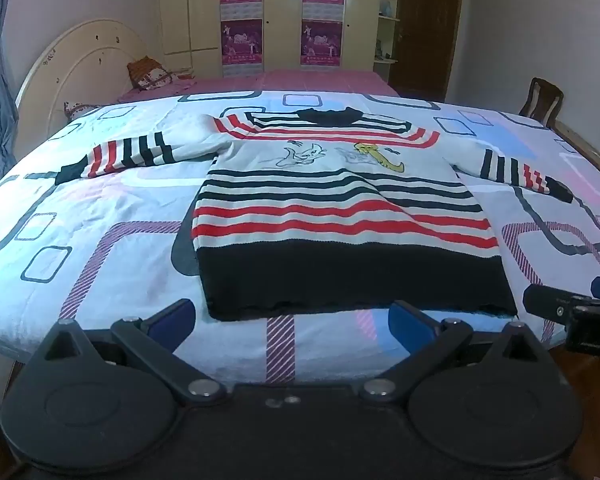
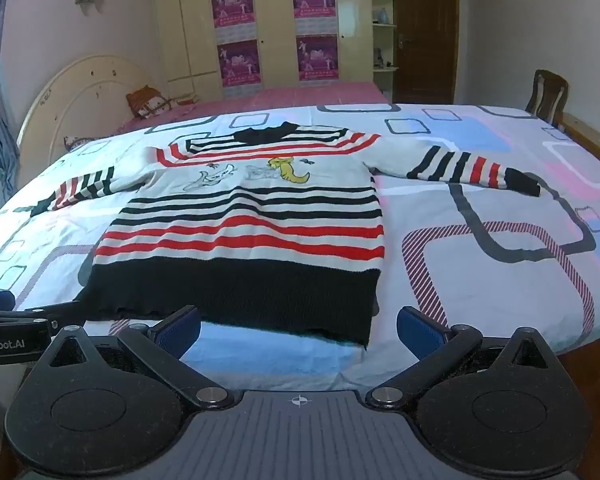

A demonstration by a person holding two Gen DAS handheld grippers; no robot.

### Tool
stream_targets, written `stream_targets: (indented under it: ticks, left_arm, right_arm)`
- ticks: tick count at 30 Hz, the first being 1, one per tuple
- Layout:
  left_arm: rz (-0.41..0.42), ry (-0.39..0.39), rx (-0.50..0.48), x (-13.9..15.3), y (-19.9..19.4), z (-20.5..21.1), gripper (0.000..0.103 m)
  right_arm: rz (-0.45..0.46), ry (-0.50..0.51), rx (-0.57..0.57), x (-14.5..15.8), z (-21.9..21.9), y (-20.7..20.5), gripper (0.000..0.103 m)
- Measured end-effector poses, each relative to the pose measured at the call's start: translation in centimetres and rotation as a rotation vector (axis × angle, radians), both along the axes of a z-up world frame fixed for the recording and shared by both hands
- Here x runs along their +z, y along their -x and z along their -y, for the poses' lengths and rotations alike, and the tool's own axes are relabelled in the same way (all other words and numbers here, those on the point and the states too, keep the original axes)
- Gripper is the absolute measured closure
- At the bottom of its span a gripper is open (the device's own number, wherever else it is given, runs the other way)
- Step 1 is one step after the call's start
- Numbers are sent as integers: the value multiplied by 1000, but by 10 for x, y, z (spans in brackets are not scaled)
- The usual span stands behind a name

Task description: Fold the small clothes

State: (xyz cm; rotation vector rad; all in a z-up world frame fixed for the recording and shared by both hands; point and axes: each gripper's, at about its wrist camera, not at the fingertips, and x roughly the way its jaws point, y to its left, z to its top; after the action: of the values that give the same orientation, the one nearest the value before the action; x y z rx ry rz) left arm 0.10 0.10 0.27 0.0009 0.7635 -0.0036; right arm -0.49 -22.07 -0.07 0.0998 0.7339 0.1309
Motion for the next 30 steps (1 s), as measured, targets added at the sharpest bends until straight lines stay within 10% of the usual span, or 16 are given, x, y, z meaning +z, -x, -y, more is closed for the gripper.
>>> stream_targets:
  ticks: [30]
  left_arm:
    - [3, -6, -1, 2, 0, 1, 0]
  right_arm:
    - [10, -8, -4, 2, 3, -2, 0]
